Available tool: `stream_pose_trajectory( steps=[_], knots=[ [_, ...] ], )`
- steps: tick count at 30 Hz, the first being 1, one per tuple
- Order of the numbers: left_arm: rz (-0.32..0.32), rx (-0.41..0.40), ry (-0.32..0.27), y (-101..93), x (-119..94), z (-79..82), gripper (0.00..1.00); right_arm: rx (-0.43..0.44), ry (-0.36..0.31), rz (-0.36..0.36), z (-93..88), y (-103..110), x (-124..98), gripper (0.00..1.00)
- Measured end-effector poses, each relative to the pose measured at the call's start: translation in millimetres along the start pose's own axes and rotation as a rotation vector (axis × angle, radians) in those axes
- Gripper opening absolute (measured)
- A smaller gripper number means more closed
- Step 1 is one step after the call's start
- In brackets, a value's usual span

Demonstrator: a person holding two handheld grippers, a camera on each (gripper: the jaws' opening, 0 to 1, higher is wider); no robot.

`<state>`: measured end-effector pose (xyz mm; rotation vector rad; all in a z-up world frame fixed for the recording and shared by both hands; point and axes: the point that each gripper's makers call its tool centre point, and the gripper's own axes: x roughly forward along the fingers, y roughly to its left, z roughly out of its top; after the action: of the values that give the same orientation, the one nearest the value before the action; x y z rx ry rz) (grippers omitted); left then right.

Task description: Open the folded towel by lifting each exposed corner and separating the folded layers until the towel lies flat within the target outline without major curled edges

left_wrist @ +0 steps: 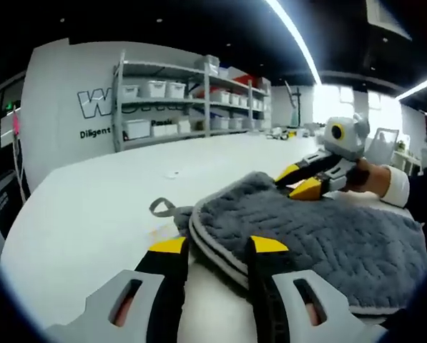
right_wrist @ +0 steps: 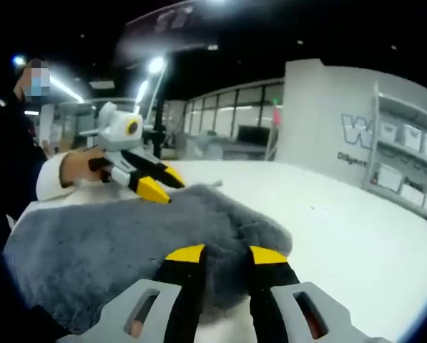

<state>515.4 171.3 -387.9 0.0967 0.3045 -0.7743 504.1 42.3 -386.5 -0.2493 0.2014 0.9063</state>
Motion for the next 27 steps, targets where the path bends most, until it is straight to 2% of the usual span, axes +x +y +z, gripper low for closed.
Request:
stream_pose_trajectory(
  steps=[5, 8, 11, 19, 25, 27],
  knots=[
    [-0.018, -0.016, 0.014, -5.8, 1.6, -3.4, 0.27, 0.002, -0.007, 0.009, 1.4, 3.3, 0.3, 0.18],
    [-0.012, 0.003, 0.014, -6.0, 0.8, -2.4, 0.25, 0.011, -0.017, 0.022, 4.9, 8.1, 0.2, 0.18],
    [-0.002, 0.032, 0.007, -6.9, -0.5, 0.3, 0.22, -0.024, -0.02, 0.025, 8.0, 12.8, 0.4, 0.18],
    [-0.017, 0.027, -0.018, -10.6, -0.7, 5.4, 0.09, -0.045, -0.029, 0.037, 10.9, 18.0, 0.7, 0.2],
    [-0.02, 0.029, -0.034, -11.4, -0.3, 7.9, 0.09, -0.038, -0.043, 0.04, 13.3, 18.6, -0.1, 0.2],
    [-0.022, 0.023, -0.02, -11.1, 2.1, 3.5, 0.12, -0.036, -0.047, 0.044, 14.4, 19.2, -0.4, 0.2]
  ],
)
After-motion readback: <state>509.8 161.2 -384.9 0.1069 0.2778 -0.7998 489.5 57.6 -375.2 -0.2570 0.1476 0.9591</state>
